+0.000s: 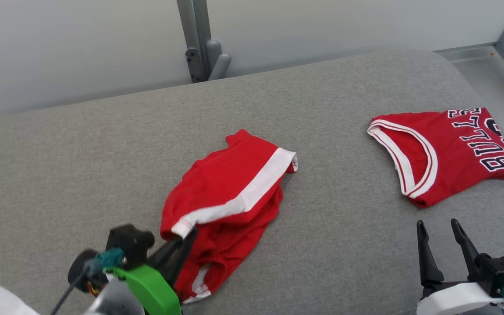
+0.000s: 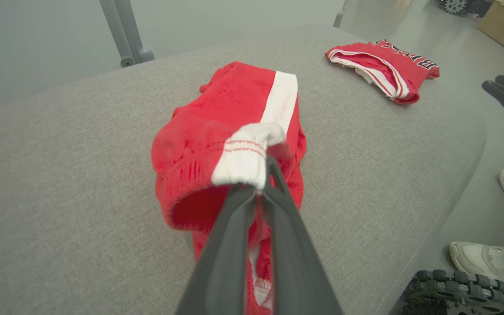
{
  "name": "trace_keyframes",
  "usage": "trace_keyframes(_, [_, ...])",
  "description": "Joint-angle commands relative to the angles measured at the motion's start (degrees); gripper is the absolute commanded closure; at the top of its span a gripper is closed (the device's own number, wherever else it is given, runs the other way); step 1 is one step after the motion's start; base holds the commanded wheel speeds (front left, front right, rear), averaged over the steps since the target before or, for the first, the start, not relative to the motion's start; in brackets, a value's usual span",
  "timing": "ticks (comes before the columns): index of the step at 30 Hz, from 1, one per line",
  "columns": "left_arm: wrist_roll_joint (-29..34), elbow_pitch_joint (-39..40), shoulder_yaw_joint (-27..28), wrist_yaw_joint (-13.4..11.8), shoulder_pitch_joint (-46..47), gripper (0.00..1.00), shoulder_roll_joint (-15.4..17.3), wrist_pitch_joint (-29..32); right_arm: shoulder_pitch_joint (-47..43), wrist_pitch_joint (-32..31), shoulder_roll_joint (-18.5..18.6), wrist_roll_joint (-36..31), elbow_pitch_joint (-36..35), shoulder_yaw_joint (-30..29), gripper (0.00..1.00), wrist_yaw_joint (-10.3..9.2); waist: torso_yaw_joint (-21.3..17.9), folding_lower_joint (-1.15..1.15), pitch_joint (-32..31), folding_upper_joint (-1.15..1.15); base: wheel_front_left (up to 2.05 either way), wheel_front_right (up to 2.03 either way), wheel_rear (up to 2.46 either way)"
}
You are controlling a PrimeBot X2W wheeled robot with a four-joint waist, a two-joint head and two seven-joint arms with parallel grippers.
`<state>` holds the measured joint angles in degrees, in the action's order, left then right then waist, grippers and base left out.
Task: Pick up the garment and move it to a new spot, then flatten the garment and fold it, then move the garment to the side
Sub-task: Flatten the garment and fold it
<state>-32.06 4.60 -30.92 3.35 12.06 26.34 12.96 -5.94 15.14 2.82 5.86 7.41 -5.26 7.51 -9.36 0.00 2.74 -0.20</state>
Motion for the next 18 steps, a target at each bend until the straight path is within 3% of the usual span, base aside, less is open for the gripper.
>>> trace_keyframes(1, [-2.09, 1.87, 0.02, -1.62, -5.36, 1.00, -0.31, -0.80, -0.24, -0.03, 0.14, -0.29, 0.19, -0.08, 0.00, -0.04, 2.54, 0.00, 0.35, 0.20, 0.00, 0.00, 0.00])
trace_keyframes(5, [-4.26, 2.69, 0.23, -4.52, -14.15, 1.00, -1.23, -3.23, 0.43, -0.03, 0.14, -0.30, 0.49, 0.67, 0.00, -0.04, 5.10, 0.00, 0.31, 0.20, 0.00, 0.00, 0.00])
trace_keyframes(10, [-5.50, -1.63, 3.51, -7.62, -18.61, 1.00, -2.20, -8.92, 0.57, -0.03, 0.16, -0.80, 0.87, 1.30, 0.00, -0.04, 8.13, 0.00, -0.11, 0.20, 0.00, 0.00, 0.00])
trace_keyframes(14, [-7.05, -5.46, 4.70, -6.41, -18.32, 1.00, -3.13, -11.33, 0.28, -0.03, 0.16, -1.19, 1.20, 1.00, 0.00, -0.04, 10.16, 0.00, -0.55, 0.20, 0.00, 0.00, 0.00])
trace_keyframes(18, [-7.53, -10.59, 3.96, -2.70, -16.78, 1.00, -3.50, -14.25, 0.51, -0.03, 0.15, -1.01, 1.52, 1.50, 0.00, -0.04, 11.35, 0.00, -0.84, 0.20, 0.00, 0.00, 0.00])
